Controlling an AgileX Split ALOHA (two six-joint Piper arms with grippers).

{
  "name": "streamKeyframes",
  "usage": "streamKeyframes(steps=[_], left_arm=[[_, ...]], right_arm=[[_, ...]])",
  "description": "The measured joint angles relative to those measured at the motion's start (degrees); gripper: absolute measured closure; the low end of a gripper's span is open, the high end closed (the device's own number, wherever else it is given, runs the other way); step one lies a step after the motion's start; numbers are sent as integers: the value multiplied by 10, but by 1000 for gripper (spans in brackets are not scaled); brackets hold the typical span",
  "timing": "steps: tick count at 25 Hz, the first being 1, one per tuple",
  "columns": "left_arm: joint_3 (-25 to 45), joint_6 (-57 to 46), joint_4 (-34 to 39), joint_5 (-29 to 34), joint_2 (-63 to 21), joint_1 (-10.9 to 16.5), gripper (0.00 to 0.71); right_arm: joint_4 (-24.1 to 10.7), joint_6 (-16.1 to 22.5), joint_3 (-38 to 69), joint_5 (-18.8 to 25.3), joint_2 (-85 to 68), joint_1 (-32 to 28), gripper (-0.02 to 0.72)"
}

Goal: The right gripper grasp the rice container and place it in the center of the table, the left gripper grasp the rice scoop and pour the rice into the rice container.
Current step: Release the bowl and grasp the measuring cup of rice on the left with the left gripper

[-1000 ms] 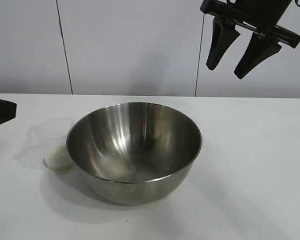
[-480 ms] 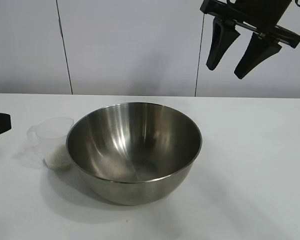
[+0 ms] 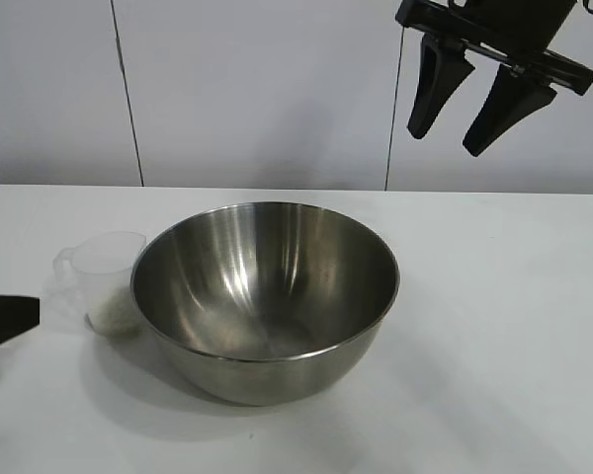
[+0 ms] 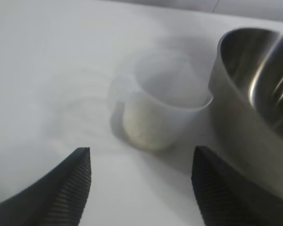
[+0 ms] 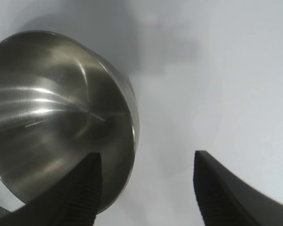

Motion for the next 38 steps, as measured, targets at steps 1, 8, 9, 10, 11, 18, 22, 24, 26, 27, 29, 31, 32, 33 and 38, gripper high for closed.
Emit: streamKeyframes(steps=[1,8,9,10,11,18,22,24,26,27,29,31,32,33,38], left_arm=[[-2,9,-3,1,10,0,257],[-34,47,-56,-8,16,0,257],[-37,49,-59,-8,16,0,257],[-41,50,-60,-8,17,0,257],[-44,50,-60,-8,17,0,257],[-68,68,-60,-8,20,0,257],[-78,83,-46,-7,20,0,257],[-79,85,-40,-6,20,0,257],[-80,86,-39,-7,20,0,257],[-80,86,-39,-7,20,0,257],[-80,86,-36,-1,20,0,257],[-82,86,-27,16,20,0,257],[-82,86,-25,24,20,0,257],[-82,86,-25,26,20,0,257],[-94,87,-25,30,30,0,257]], right_arm=[[0,0,0,0,0,0,304],[0,0,0,-1,0,0,304],[0,0,0,-1,0,0,304],[0,0,0,-1,0,0,304],[0,0,0,-1,0,0,304],[0,0,0,-1,0,0,304],[1,0,0,-1,0,0,304],[1,0,0,-1,0,0,304],[1,0,0,-2,0,0,304],[2,0,0,-2,0,0,304],[2,0,0,-3,0,0,304],[2,0,0,-3,0,0,304],[2,0,0,-3,0,0,304],[2,0,0,-4,0,0,304],[2,0,0,-6,0,0,304]])
